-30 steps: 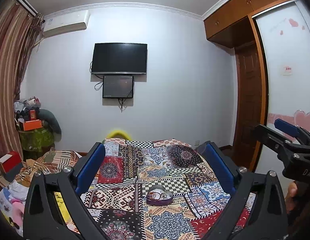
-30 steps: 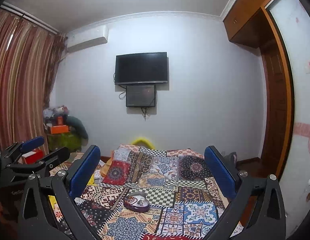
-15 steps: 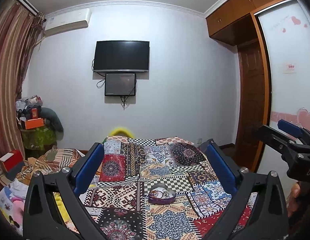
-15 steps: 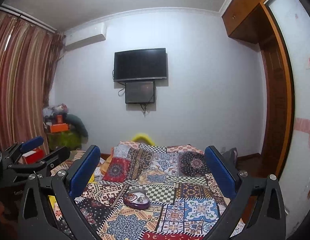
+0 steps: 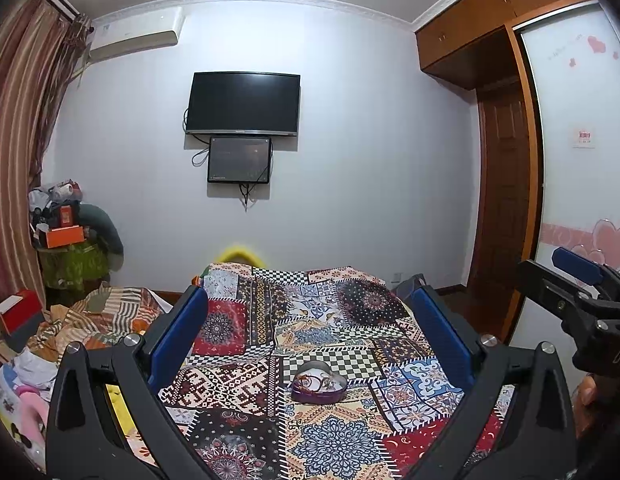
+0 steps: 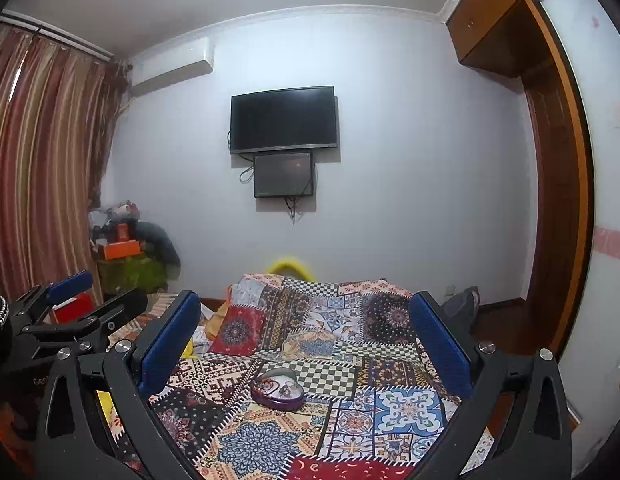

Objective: Organize jewelry

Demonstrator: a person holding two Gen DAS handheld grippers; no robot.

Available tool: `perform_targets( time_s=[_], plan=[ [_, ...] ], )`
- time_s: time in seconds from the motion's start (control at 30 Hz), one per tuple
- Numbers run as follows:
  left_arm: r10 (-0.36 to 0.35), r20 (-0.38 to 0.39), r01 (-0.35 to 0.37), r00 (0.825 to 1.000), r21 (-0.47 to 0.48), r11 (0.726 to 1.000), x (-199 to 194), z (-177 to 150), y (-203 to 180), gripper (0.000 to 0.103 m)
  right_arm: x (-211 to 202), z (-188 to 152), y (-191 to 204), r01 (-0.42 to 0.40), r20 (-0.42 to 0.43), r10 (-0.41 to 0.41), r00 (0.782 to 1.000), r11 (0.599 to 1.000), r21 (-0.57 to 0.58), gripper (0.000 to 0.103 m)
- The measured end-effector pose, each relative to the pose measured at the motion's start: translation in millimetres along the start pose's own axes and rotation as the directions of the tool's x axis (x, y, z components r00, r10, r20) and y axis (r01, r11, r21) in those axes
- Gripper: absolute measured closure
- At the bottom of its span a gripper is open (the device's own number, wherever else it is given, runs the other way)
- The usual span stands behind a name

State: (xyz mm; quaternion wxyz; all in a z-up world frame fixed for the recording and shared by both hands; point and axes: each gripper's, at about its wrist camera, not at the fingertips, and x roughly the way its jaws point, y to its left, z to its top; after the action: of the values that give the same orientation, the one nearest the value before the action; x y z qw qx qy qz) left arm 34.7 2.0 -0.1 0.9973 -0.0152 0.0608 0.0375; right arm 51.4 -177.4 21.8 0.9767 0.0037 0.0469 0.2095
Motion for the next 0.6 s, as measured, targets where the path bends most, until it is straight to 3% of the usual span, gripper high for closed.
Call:
perform_targets(
  time_s=[0.6],
  plan=[
    [-0.02, -0.006, 0.02, 1.0, -0.002, 1.0, 3.7, -1.1, 0.2, 0.0, 1.7, 2.4, -5.6, 0.006, -0.008, -0.006, 1.0, 1.0, 0.011, 0.0]
  ],
)
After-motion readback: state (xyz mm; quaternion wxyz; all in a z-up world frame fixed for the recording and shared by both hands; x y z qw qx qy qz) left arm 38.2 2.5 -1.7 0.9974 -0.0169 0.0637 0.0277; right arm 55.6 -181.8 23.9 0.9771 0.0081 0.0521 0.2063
